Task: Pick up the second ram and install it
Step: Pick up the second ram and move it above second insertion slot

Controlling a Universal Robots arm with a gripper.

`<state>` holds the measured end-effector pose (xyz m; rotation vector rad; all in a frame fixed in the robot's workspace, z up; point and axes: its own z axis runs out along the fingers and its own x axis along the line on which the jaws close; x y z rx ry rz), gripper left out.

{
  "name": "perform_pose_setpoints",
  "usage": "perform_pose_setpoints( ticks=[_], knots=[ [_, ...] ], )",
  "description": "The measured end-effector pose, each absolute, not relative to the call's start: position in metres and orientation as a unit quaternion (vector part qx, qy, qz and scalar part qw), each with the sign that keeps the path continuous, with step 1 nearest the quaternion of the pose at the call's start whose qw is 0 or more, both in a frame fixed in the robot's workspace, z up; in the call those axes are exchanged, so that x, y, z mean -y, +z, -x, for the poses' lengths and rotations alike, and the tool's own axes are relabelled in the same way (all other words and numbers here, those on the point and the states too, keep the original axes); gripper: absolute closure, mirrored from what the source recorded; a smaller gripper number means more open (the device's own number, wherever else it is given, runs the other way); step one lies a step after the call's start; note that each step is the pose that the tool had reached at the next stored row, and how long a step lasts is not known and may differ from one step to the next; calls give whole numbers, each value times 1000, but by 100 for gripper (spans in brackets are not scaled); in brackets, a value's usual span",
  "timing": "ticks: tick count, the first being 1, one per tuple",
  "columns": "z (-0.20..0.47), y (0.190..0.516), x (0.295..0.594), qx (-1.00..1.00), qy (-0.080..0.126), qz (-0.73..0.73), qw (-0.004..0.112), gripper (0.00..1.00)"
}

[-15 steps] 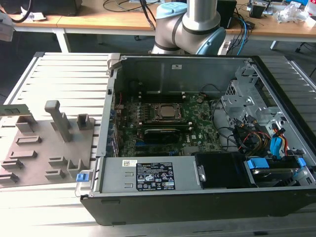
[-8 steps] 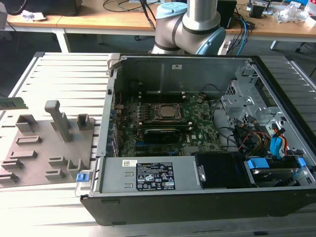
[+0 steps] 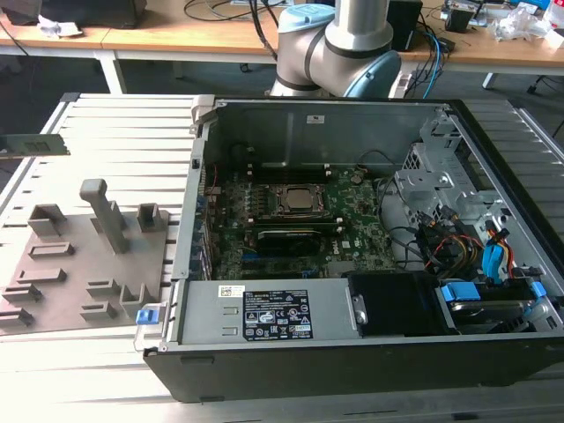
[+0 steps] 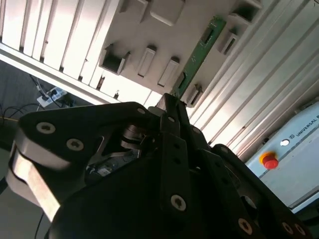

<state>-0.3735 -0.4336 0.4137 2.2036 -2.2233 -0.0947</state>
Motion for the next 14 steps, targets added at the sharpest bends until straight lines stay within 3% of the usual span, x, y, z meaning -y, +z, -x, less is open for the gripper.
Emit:
perform_pose_setpoints(
  ticks=[14],
  knots=[
    [333,414,429,710,-31,-704,5,86]
  ],
)
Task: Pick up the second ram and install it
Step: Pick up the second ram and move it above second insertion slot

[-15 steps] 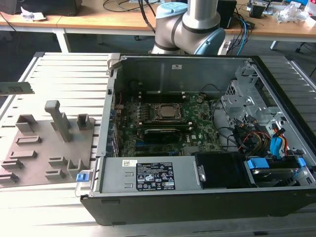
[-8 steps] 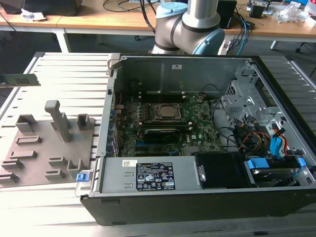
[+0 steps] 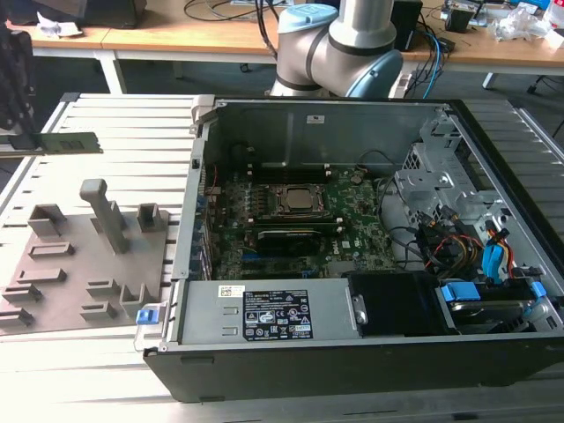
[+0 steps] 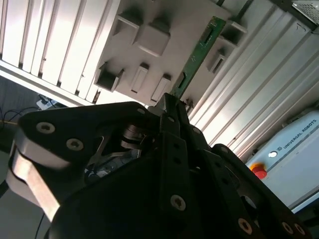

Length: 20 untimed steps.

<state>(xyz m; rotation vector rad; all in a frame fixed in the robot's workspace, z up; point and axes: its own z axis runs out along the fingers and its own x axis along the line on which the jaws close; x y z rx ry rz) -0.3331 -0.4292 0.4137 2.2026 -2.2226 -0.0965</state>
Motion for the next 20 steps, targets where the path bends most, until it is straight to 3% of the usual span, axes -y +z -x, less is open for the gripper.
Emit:
perform_pose_setpoints(
  ticks=[20],
  knots=[
    [256,414,429,710,-32,-704,7,86]
  ],
)
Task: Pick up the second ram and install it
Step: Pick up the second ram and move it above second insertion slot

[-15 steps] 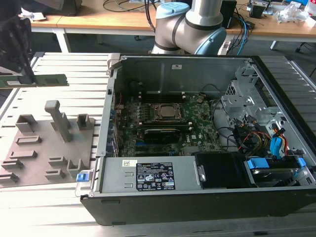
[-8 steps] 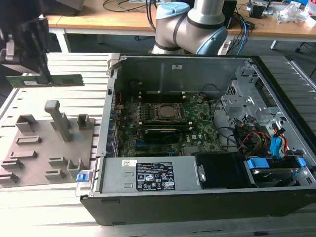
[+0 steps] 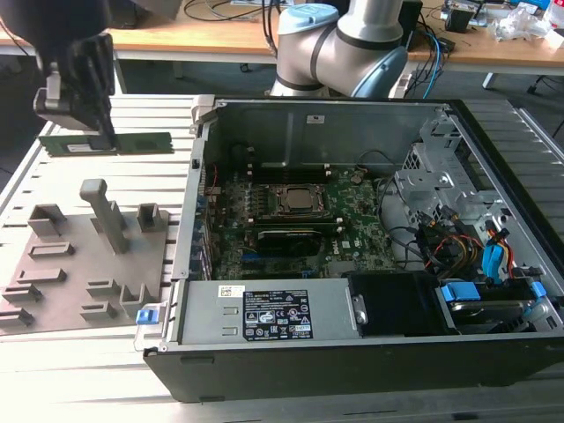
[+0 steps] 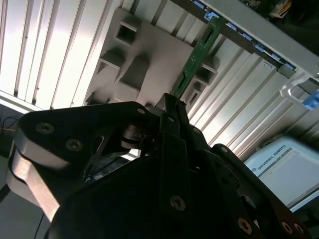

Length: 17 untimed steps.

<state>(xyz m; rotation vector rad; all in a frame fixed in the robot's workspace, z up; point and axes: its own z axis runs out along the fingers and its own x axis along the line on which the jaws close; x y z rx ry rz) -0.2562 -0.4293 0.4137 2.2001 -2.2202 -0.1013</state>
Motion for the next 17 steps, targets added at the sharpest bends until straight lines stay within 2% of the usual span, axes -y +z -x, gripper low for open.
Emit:
perform_pose_setpoints(
  ticks=[17],
  knots=[
    [182,414,429,710,-35,-703,10,86]
  ],
)
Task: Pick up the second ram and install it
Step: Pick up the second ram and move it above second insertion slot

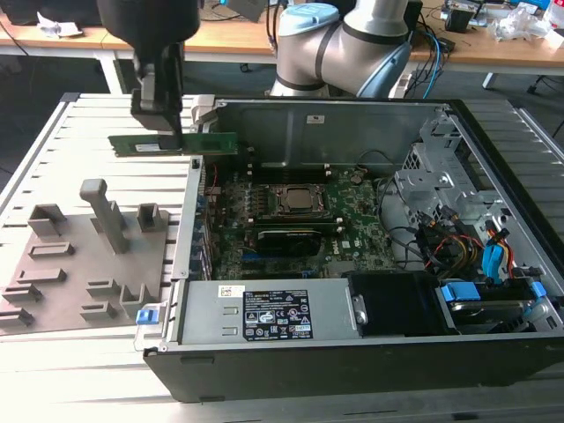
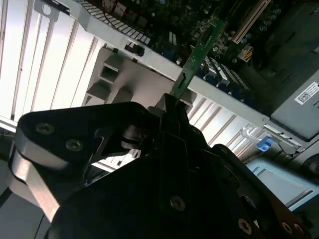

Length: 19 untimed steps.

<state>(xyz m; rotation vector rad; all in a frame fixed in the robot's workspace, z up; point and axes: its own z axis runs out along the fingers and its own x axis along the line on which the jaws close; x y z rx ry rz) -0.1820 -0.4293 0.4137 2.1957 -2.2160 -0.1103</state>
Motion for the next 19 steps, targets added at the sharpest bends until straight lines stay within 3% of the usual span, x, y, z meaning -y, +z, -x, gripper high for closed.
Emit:
perform_pose_setpoints(
  ticks=[19],
  knots=[
    [76,414,429,710,-41,-703,16,86]
  ],
)
